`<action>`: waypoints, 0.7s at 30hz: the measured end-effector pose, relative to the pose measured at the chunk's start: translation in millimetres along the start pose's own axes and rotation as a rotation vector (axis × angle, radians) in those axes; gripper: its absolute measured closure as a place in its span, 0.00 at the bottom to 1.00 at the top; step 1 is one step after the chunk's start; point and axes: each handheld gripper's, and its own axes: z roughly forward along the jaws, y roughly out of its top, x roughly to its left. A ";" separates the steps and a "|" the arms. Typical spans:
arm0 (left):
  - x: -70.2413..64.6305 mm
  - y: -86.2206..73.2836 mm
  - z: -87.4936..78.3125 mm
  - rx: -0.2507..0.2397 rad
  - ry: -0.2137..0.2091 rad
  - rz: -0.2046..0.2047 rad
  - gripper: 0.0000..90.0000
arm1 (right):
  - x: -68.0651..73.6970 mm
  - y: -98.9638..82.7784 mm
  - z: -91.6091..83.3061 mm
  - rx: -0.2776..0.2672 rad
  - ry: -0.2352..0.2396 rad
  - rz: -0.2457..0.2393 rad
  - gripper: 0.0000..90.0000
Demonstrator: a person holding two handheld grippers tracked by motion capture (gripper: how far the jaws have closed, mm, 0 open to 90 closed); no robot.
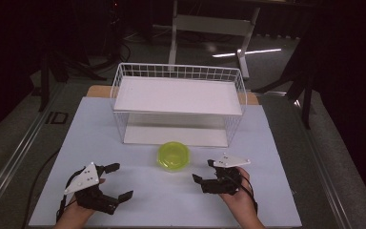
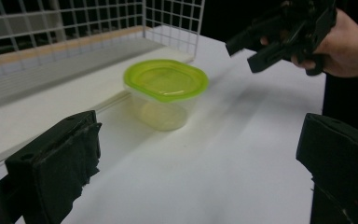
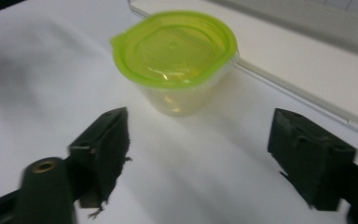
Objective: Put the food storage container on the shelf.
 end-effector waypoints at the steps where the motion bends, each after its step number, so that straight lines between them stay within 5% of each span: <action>1: -0.7 3.1 1.6 0.031 -0.013 -0.015 0.01 | 0.6 0.8 -0.8 -0.003 0.014 -0.006 0.19; 11: 1.3 32.4 21.1 0.066 -0.074 -0.048 0.01 | 0.8 16.6 -4.0 -0.071 0.005 -0.027 0.20; 21: 16.3 51.7 44.9 0.062 -0.059 -0.087 0.01 | -12.3 29.8 1.7 -0.120 0.026 0.015 0.18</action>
